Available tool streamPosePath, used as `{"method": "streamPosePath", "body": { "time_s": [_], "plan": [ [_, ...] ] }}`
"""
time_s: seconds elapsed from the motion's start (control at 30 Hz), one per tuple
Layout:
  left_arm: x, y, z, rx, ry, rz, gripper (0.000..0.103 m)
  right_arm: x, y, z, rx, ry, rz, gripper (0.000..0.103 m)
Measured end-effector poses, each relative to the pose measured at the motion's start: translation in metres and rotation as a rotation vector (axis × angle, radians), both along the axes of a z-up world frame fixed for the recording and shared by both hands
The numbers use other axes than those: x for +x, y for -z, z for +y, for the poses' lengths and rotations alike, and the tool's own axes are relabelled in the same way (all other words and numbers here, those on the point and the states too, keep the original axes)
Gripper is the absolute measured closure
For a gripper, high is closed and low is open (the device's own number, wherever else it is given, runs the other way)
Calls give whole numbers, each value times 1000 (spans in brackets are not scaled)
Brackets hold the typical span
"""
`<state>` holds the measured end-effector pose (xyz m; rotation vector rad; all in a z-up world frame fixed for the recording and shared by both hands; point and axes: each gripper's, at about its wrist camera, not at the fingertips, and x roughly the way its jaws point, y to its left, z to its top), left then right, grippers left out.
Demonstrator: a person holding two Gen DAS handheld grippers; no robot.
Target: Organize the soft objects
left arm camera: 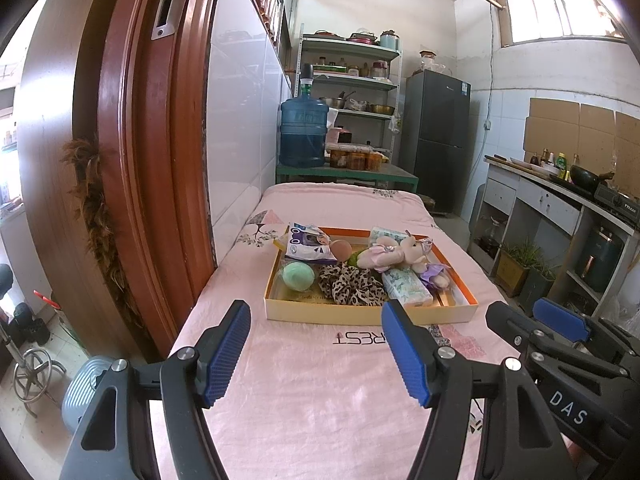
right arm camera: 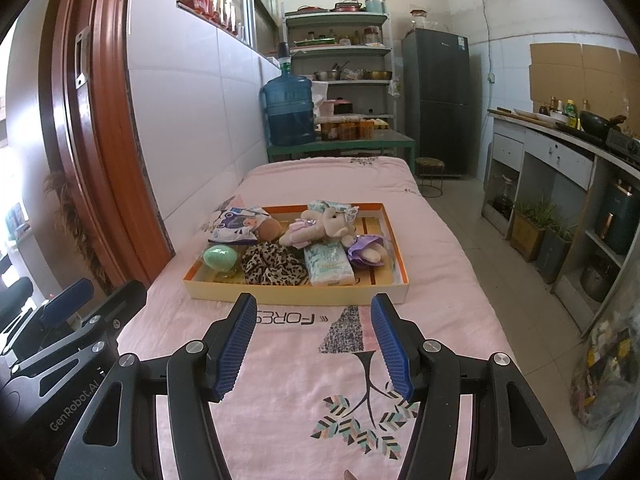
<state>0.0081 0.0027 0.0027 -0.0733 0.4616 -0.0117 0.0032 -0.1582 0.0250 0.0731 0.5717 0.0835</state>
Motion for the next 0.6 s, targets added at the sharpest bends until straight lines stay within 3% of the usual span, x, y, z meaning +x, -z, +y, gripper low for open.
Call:
{"method": "streamPosePath", "body": {
  "time_s": [0.6],
  "plan": [
    [-1, 1, 0, -1, 0, 2, 35, 0, 1, 0, -1, -1, 2, 42]
  ]
}}
